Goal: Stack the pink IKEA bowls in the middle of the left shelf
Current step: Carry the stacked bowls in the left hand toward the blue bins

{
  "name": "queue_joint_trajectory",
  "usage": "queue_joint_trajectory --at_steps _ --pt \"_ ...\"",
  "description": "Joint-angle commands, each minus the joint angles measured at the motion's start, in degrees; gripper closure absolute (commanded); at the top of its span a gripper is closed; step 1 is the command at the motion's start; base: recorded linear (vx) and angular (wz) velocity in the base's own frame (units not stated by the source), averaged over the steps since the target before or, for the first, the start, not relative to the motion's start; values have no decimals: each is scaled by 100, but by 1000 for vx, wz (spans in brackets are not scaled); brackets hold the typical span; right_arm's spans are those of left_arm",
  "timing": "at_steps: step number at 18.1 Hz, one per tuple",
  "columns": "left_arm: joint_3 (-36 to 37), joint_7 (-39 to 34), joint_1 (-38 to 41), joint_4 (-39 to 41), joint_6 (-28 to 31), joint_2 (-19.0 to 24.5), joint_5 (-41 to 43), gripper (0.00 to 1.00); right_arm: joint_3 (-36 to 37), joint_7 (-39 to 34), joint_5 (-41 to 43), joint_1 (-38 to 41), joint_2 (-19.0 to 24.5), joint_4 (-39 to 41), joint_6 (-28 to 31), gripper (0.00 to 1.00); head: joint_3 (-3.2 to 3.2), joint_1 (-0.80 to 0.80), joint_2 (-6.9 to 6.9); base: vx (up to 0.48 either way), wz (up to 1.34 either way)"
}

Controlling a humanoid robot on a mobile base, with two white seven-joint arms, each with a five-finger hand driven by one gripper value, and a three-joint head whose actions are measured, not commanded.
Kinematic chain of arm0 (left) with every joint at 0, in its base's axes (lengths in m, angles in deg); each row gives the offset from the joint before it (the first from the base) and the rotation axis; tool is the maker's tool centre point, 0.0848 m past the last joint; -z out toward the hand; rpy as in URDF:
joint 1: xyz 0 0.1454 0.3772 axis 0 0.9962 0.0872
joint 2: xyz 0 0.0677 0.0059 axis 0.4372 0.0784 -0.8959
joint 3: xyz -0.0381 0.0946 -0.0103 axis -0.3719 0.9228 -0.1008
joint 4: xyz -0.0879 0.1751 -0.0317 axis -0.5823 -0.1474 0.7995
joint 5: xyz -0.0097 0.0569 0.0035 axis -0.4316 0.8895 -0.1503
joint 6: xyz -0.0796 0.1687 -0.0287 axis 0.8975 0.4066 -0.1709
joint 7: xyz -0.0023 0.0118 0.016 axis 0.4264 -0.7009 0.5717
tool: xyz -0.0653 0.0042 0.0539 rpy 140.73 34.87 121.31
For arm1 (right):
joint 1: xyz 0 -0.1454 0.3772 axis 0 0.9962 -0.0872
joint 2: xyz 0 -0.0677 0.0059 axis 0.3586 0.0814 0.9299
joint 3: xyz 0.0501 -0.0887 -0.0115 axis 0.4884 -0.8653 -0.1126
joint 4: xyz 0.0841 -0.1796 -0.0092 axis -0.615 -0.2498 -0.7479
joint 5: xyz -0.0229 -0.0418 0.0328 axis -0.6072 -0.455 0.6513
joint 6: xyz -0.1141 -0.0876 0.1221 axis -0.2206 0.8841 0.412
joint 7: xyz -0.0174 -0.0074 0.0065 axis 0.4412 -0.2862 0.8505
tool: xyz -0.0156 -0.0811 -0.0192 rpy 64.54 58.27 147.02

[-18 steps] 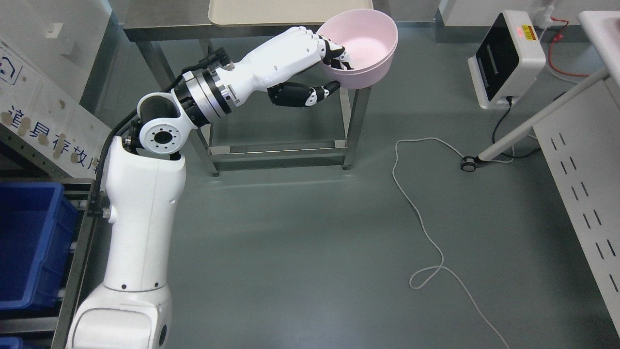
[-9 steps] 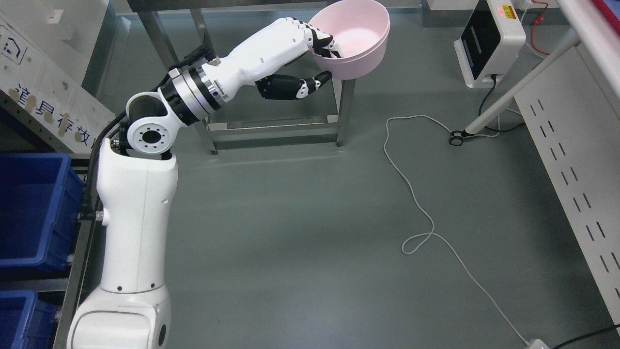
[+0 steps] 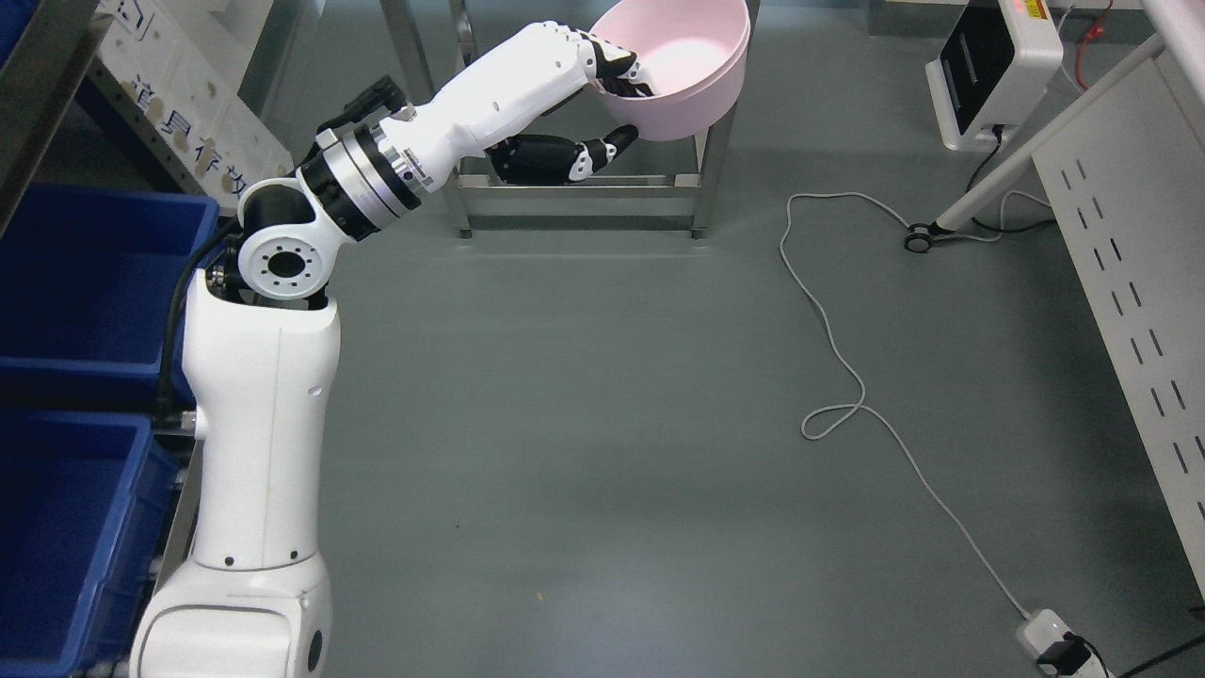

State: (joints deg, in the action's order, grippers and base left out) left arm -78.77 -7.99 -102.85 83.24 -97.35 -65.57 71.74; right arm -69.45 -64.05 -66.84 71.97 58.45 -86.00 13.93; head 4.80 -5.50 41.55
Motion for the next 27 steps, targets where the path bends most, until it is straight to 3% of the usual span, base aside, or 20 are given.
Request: queue_joint_trajectory --at_steps 1,14,18,27 --pt "5 -32 -16 16 20 100 -22 97 62 -2 -44 0 -100 0 4 0 0 0 0 -322 245" --pt "110 -287 -234 -10 64 100 -109 97 62 -2 -44 0 -100 0 4 0 0 0 0 -290 666" --pt "365 -541 -622 -10 354 100 -118 97 62 -2 -44 0 -100 0 4 0 0 0 0 -107 1068" --pt "488 -560 -807 -10 363 100 -127 96 62 -2 -44 0 -100 0 4 0 0 0 0 6 832"
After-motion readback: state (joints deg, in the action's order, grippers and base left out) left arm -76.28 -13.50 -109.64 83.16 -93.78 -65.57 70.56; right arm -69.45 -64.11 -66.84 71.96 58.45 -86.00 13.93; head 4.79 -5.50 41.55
